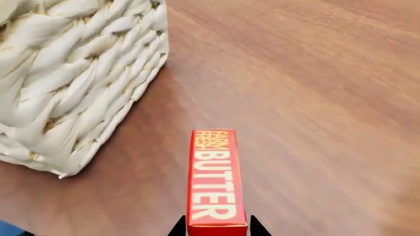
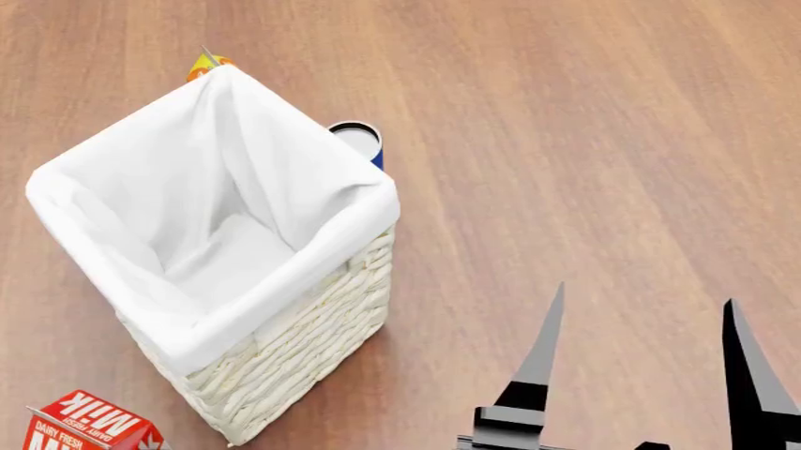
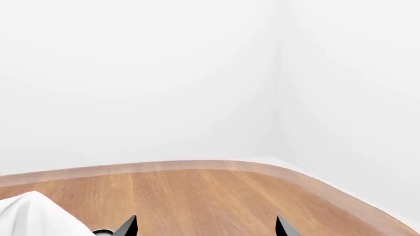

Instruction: Pick up the butter and put it in the basket.

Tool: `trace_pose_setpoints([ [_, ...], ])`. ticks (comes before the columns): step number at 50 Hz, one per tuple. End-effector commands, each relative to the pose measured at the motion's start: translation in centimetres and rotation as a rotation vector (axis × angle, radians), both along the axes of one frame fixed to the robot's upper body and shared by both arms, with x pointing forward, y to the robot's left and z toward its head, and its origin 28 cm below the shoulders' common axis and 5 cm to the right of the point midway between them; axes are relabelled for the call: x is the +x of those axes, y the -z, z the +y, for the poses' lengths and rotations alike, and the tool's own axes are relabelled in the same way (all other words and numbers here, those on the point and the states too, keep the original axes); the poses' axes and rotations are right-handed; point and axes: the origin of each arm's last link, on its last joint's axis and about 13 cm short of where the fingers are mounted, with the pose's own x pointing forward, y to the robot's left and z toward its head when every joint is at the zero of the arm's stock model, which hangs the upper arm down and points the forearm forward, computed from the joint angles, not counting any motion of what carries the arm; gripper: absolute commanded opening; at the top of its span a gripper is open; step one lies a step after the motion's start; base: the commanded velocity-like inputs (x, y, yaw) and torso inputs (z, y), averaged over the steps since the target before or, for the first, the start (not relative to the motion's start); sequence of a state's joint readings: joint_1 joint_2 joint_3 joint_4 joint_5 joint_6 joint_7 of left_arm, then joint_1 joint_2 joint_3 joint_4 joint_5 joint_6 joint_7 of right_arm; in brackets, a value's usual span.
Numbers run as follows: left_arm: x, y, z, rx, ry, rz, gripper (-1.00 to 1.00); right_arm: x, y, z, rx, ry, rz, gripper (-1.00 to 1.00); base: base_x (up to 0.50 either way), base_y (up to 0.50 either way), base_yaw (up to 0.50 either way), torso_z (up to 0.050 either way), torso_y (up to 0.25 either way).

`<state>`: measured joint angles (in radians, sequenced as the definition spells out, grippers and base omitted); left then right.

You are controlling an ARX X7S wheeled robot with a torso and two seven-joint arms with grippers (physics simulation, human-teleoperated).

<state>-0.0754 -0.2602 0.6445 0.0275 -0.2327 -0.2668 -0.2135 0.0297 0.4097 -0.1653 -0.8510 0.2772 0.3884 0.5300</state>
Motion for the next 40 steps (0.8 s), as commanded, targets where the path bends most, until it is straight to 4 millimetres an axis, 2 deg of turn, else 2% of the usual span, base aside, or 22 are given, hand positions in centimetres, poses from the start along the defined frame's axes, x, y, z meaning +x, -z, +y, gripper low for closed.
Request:
trace_pose_setpoints([
  [1,0.1,-3.0,-0.4,-0.033,0.042,-0.080,-1.00,0.0,-0.1,0.0,0.002,-0.001,-0.001,1.00,0.00,0.00,0.00,0.000,0.000],
  [7,0.1,-4.8,-0.5,-0.051,0.061,-0.117,-1.00,0.0,0.0,0.1,0.003,-0.004,0.000,1.00,0.00,0.00,0.00,0.000,0.000],
  [21,-0.4,-11.0,-0.9,-0.143,0.129,-0.217,-1.00,-0.1,-0.2,0.0,0.006,-0.005,-0.005,1.00,0.00,0.00,0.00,0.000,0.000],
  [24,-0.5,-11.6,-1.0,-0.125,0.140,-0.229,-1.00,-0.1,-0.2,0.0,0.007,-0.005,-0.006,1.00,0.00,0.00,0.00,0.000,0.005],
  [31,-0.3,-14.5,-1.0,-0.158,0.174,-0.271,-1.00,-0.2,-0.3,0.0,0.011,-0.003,-0.009,1.00,0.00,0.00,0.00,0.000,0.000],
  [33,-0.3,-14.5,-1.0,-0.158,0.174,-0.271,-1.00,-0.2,-0.3,0.0,0.011,-0.003,-0.009,1.00,0.00,0.00,0.00,0.000,0.000],
  [36,0.1,-16.5,-1.2,-0.167,0.187,-0.311,-1.00,-0.2,-0.3,-0.1,0.014,-0.004,-0.010,1.00,0.00,0.00,0.00,0.000,0.000],
  [40,0.4,-18.0,-1.2,-0.167,0.200,-0.336,-1.00,-0.2,-0.4,-0.1,0.016,-0.003,-0.012,1.00,0.00,0.00,0.00,0.000,0.003],
])
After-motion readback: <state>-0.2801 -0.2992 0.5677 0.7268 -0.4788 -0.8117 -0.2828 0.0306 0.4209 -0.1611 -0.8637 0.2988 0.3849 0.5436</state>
